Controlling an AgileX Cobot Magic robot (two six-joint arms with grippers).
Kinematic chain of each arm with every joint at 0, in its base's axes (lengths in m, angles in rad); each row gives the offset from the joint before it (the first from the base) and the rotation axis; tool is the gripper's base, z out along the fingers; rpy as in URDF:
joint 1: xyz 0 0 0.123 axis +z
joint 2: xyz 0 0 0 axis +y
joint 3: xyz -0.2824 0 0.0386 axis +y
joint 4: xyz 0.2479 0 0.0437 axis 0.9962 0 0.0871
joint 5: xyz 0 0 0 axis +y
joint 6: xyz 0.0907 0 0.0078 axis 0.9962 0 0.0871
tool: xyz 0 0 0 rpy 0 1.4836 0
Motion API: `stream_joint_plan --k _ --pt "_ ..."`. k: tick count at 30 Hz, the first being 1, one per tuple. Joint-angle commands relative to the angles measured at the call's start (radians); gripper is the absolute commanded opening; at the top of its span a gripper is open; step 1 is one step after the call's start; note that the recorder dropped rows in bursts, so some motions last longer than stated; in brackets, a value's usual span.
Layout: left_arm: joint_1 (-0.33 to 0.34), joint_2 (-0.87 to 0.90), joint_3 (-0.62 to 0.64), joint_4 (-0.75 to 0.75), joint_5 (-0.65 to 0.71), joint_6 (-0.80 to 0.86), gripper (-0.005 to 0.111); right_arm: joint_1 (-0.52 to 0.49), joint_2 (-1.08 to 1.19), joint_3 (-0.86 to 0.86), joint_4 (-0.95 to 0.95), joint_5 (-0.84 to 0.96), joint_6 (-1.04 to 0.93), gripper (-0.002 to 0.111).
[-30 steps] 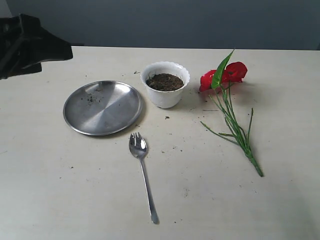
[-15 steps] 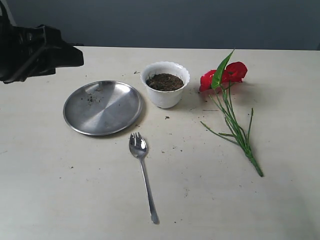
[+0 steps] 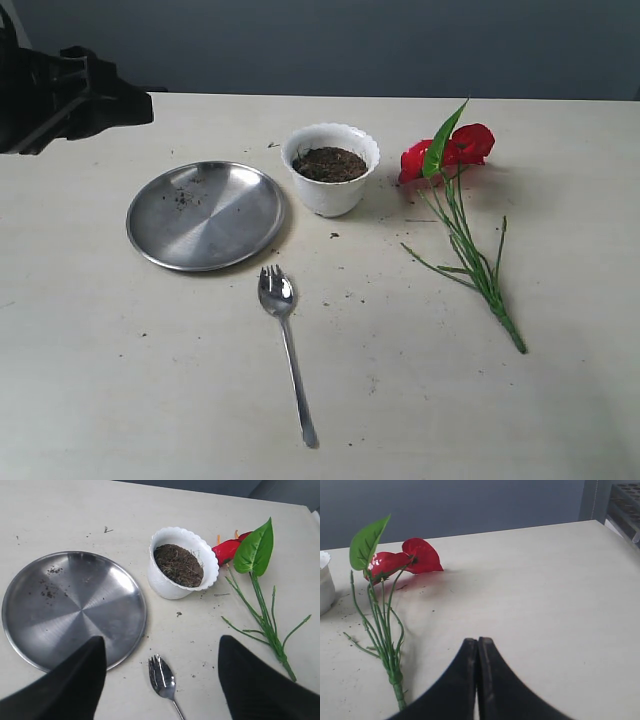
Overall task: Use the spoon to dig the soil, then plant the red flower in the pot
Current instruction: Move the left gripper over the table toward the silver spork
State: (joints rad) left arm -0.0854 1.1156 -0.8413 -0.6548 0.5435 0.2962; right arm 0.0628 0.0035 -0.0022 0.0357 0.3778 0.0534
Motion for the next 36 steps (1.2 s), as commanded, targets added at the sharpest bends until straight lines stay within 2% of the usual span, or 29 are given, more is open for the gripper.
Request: stream_joint_plan --k 1,9,15,18,30,36 --pt "-0.006 0.000 -0.007 -0.006 -0.004 -0.005 0.061 -0.004 -0.004 0.002 -0.001 -0.012 -0.004 0.000" --pt "-0.006 0.000 -0.007 0.007 -0.029 -0.005 0.061 -0.004 -0.004 0.002 -0.001 -0.012 -0.004 0.000" --pt "-0.033 0.018 0.004 0.206 -0.031 -0.193 0.061 -0.004 -0.004 0.002 -0.001 -0.014 -0.004 0.000" --pt "-0.068 0.041 0.004 0.298 -0.036 -0.296 0.061 -0.004 -0.004 0.002 -0.001 -0.014 -0.004 0.000" --pt "-0.231 0.219 0.001 0.328 -0.165 -0.460 0.061 -0.004 -0.004 0.002 -0.001 -0.014 -0.004 0.000" --pt "-0.306 0.290 -0.010 0.429 -0.171 -0.581 0.061 -0.004 -0.004 0.002 -0.001 -0.012 -0.004 0.000"
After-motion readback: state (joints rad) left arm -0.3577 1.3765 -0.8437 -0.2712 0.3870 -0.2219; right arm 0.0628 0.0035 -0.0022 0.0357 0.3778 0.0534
